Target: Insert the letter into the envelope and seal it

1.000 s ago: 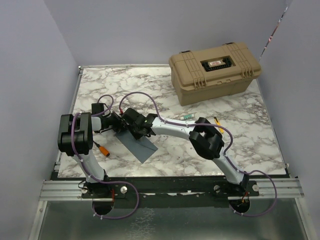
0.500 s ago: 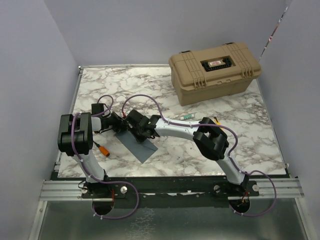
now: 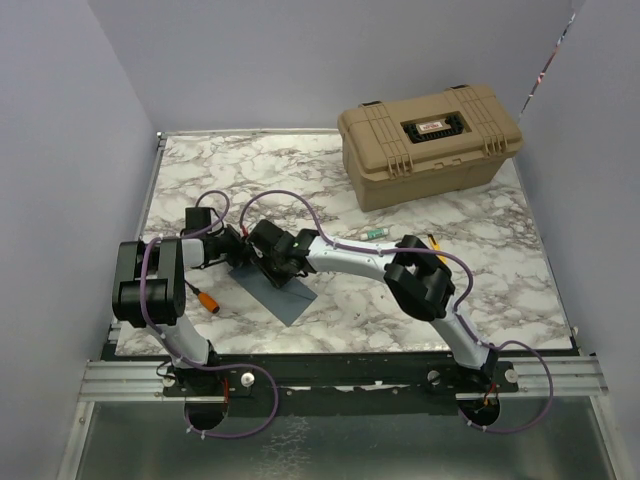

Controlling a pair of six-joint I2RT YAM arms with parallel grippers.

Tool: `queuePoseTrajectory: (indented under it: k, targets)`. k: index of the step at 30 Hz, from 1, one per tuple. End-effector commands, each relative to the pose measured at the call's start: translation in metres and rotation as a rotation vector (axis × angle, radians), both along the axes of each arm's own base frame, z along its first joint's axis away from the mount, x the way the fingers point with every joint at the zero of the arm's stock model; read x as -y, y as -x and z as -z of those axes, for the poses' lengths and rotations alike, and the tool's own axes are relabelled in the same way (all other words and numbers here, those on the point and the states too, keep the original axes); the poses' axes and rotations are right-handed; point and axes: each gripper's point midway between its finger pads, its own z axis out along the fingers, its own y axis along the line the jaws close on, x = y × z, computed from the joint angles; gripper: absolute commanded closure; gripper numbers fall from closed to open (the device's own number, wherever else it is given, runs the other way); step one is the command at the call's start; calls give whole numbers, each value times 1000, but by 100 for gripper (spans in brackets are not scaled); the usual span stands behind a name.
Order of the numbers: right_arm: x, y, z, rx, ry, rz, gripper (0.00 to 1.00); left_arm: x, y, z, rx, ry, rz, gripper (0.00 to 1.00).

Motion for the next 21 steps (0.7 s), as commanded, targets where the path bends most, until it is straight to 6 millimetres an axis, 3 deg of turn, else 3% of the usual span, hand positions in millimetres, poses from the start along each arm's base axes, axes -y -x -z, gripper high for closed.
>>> queuePoseTrajectory:
  k: [1,8,12,18,21]
  targets:
    - [65,42,81,-173,318,-1,63,-4,10,3,3,-61,-8,100]
    - [73,42,88,-181,369,46,62,-6,24,20,-45,-91,-13,100]
    - [74,43,85,-182,357,40,63,-11,39,40,-121,-138,-10,100]
    - [85,41,73,-136,367,12,75,-17,53,64,-206,-182,-4,100]
    - [98,44,69,-136,401,7,73,-21,53,66,-217,-209,-7,100]
